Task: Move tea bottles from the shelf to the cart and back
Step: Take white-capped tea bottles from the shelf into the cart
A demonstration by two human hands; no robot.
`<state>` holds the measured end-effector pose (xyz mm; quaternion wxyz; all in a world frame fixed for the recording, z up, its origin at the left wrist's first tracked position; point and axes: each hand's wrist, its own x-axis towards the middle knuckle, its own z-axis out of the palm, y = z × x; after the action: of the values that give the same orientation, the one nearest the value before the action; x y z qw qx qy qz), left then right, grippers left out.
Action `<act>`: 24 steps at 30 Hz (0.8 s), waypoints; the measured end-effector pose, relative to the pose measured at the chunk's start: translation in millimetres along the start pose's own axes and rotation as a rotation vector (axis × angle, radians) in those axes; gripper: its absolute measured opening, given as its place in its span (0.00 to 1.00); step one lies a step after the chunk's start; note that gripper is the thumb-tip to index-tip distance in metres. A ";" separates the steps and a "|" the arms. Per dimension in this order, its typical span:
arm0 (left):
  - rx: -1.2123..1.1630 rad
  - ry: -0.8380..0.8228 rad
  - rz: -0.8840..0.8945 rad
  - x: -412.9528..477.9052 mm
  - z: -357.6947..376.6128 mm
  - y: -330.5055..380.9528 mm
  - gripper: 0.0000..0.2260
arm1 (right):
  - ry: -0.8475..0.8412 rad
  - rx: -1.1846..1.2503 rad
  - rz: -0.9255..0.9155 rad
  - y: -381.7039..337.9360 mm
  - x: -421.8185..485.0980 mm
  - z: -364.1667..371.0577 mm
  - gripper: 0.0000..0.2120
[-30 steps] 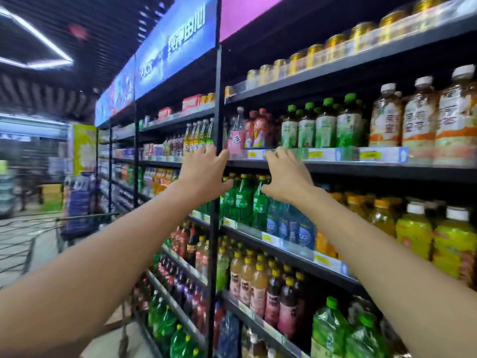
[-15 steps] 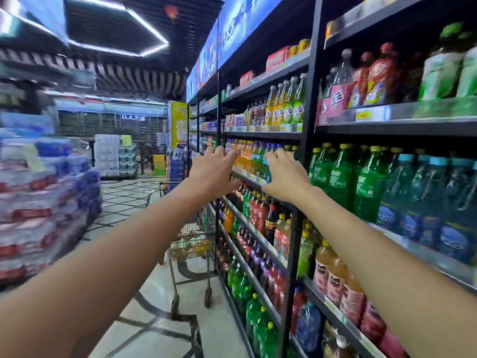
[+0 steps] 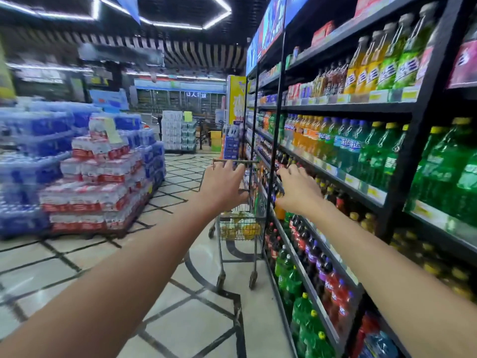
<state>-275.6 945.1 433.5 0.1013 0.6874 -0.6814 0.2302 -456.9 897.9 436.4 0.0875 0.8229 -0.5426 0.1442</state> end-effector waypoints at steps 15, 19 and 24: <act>-0.049 -0.088 0.013 107.5 153.4 -124.0 0.28 | -0.129 0.028 0.023 -69.7 160.6 129.6 0.34; -0.084 -0.086 -0.011 135.9 187.1 -159.2 0.27 | -0.135 0.023 0.034 -83.6 201.1 155.1 0.35; -0.070 -0.112 0.004 161.3 220.2 -184.6 0.29 | -0.158 0.043 0.050 -90.9 238.9 186.6 0.34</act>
<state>-60.4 711.1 346.6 0.0863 0.6937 -0.6951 0.1675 -258.6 670.5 340.9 0.0231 0.8196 -0.5649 0.0928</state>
